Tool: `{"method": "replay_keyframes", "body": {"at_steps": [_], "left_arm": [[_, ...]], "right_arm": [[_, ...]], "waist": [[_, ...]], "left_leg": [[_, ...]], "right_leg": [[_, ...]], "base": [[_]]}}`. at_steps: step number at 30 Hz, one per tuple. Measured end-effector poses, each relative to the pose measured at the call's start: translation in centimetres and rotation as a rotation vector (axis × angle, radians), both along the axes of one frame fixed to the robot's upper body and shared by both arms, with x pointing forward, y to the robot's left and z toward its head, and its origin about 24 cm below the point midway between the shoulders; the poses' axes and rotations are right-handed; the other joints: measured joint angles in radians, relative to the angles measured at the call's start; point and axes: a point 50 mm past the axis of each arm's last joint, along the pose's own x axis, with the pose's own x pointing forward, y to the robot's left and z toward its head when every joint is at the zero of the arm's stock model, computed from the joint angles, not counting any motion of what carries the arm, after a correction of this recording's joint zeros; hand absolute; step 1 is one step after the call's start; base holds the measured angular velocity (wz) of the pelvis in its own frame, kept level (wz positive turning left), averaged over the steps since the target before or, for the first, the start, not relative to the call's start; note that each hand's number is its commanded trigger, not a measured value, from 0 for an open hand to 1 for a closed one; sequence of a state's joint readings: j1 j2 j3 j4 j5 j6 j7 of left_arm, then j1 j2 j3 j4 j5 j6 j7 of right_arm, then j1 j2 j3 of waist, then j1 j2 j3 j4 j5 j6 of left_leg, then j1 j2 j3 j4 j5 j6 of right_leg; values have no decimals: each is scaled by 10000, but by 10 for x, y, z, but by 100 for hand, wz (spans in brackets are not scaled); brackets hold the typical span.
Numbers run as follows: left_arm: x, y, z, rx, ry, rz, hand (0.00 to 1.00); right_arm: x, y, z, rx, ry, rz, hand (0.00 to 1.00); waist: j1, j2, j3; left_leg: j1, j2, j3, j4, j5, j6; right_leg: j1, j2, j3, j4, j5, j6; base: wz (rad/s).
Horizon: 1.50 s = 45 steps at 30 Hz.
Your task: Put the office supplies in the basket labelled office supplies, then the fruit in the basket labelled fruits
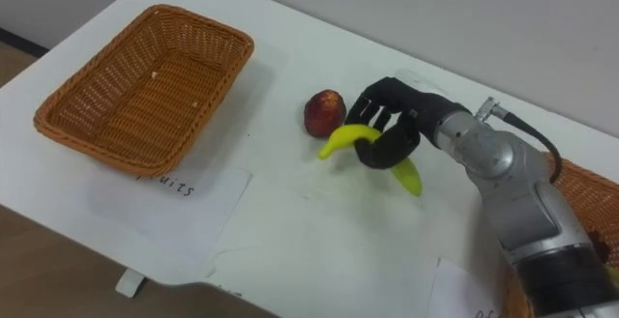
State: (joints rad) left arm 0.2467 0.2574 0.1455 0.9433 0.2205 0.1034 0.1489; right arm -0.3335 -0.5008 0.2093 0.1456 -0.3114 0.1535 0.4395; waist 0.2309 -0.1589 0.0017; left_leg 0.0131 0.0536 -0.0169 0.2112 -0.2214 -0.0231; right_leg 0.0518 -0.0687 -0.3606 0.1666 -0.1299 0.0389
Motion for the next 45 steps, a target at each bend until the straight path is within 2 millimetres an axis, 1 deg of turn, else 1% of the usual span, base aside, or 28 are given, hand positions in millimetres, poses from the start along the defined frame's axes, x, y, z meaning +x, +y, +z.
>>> {"method": "replay_keyframes", "body": {"at_steps": [3,9,15,17,20,23,25,27,32,34,37,39,41,45], "left_arm": [[-3,0,0,4,-13,150,0],[-4,1,1,24,-14,192,0],[-10,1,0,66,148,161,0],[-12,2,0,137,189,190,0],[-13,2,1,280,187,203,0],[-15,1,0,383,223,256,0],[-16,1,0,389,274,288,0],[-16,0,0,398,282,320,0],[-17,-2,-1,379,371,390,0],[-17,-2,-1,487,386,408,0],[-18,-2,-2,591,448,444,0],[-20,-2,-2,694,525,484,0],[-21,0,-1,801,582,590,0],[-22,4,1,916,536,804,0]], "right_arm": [[0,0,3,34,-136,4,100],[0,2,7,57,-276,102,100],[-2,12,22,37,-922,507,100],[-3,16,28,19,-1198,627,100],[-3,18,32,184,-1326,720,100],[-3,18,33,240,-1376,722,100],[-3,19,33,329,-1420,694,100],[-3,19,34,336,-1475,664,100],[-2,18,35,408,-1676,506,100],[-2,20,35,492,-1734,480,100],[-2,23,32,468,-1737,493,100],[-2,26,30,271,-1733,499,100],[-2,27,28,24,-1701,399,100],[-2,29,27,74,-1627,383,100]], "waist": [[-3,-63,-10],[3,-108,23],[13,-97,40],[91,-89,46],[248,-93,43],[328,-114,59],[489,-135,84],[558,-142,88],[790,-157,114],[870,-156,116],[1043,-141,131],[1090,-134,136],[1253,-125,143],[1340,-122,148]], "left_leg": [[-10,0,4,15,0,0],[-14,-5,9,-15,0,0],[23,-8,60,-79,3,1],[62,-4,83,-130,3,2],[93,1,69,-141,9,8],[85,-2,17,-148,12,11],[93,-3,5,-155,12,11],[89,-12,-44,-162,13,11],[106,-78,-215,-162,15,14],[107,-91,-270,-163,15,15],[82,-116,-288,-162,15,16],[84,-116,-300,-163,15,16],[88,-117,-307,-163,15,17],[144,-129,-444,-163,14,18]], "right_leg": [[-6,1,4,8,0,1],[7,3,0,27,0,0],[-7,2,7,19,0,0],[-3,5,-2,13,0,0],[6,9,3,16,0,1],[18,5,5,15,-1,2],[25,5,4,11,-5,8],[40,-3,-6,11,-11,17],[158,-54,-72,-29,-69,100],[193,-57,-147,-82,-71,103],[218,-55,-151,-168,-71,103],[220,-52,-147,-168,-72,105],[239,-51,-154,-167,-71,105],[366,-50,-269,-163,-72,106]], "base": [[0],[0],[-1],[-2],[1],[7],[4],[8],[11],[8],[0],[0],[0],[11]]}}
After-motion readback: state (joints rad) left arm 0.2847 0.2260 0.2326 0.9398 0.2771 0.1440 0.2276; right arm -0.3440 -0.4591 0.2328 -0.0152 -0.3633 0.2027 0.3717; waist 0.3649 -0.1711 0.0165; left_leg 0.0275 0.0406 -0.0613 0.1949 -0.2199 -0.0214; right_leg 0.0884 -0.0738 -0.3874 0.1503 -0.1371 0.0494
